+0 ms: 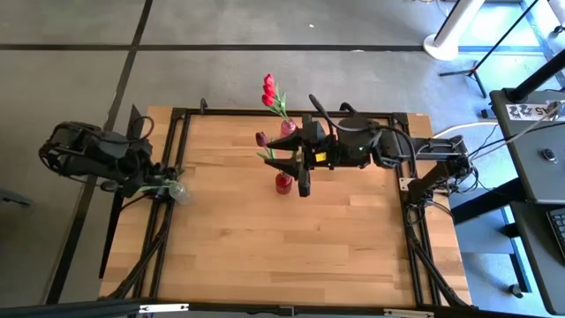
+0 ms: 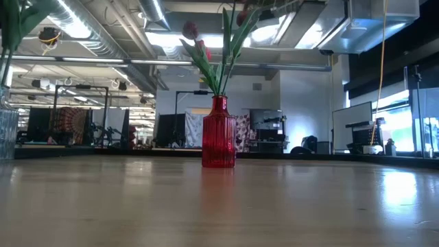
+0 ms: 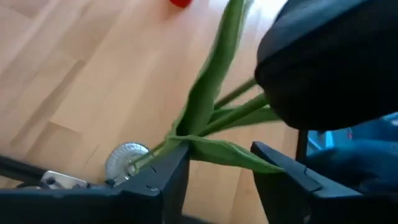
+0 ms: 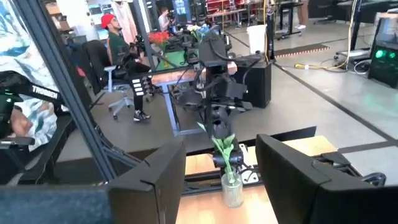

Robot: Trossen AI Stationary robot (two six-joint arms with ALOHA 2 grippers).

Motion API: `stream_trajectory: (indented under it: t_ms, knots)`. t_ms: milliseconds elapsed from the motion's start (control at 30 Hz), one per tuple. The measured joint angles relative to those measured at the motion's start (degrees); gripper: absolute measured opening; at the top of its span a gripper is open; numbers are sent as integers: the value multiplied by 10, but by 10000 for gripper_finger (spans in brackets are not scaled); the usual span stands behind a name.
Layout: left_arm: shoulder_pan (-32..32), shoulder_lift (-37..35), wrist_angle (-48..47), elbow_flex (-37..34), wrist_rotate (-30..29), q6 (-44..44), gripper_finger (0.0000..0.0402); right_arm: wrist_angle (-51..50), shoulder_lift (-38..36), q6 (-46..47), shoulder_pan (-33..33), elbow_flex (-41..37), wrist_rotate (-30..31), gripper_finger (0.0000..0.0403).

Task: Sort flowers into vase by color
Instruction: Return to Home Position

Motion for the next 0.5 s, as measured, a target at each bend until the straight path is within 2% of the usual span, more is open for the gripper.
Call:
stream_trajectory:
  t_ms: [200,333,433,500]
  knots:
    - [0,8,-28,46,35,28,203,4,0,-3,0,0,25,193]
    - [0,2,-27,124,64,23,208,2,0,1,0,0,27,193]
    - [0,2,-25,185,64,28,206,0,0,1,0,0,27,193]
    - [0,-1,-15,218,27,62,205,1,0,-3,0,0,30,193]
